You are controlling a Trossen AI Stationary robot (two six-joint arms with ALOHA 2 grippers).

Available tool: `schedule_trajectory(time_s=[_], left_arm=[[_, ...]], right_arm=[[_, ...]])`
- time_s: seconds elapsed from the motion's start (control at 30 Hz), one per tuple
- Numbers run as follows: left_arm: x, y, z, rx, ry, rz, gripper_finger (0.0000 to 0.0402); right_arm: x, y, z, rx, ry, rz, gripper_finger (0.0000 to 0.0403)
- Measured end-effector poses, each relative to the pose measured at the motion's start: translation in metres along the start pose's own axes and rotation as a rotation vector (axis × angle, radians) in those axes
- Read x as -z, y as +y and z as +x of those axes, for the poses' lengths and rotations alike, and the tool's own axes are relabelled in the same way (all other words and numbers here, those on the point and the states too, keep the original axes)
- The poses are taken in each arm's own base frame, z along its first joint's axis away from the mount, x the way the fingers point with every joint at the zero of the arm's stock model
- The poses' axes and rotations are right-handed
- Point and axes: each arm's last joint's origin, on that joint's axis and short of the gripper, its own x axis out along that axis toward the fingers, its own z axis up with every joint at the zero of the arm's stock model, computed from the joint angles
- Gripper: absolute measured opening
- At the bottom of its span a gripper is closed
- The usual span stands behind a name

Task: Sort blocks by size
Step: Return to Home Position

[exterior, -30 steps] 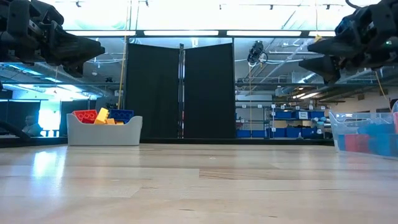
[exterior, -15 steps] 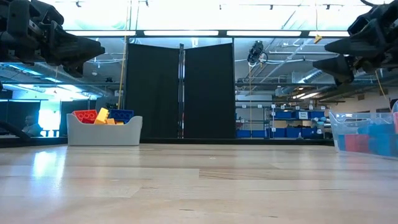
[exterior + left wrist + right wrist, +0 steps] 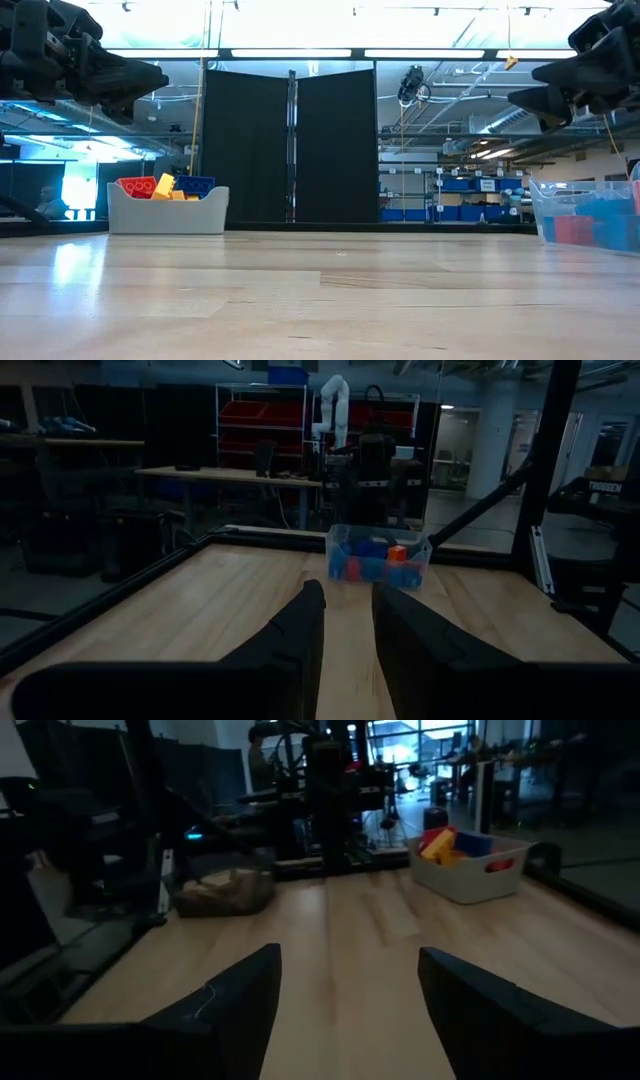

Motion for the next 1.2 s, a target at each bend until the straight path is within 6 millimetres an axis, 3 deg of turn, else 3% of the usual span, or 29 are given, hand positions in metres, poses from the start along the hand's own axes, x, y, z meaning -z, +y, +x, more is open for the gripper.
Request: schedule_trajectory(time_s=[0.47,0.87,1.2], left_arm=[[0.0,0.0,0.0,0.0,0.0,0.0,0.0097],[0.0,0.0,0.0,0.0,0.0,0.0,0.0097],[0.0,0.0,0.0,0.0,0.0,0.0,0.0097]], right_arm=[[0.001,-0.001,0.002,0.028,0.022,-0.223,0.0256],[0.02,-0.007,0.016,0.097,0.251,-0.163,0.0257],[0.024,-0.007,0.018,0.099,0.294,-0.167,0.0253]])
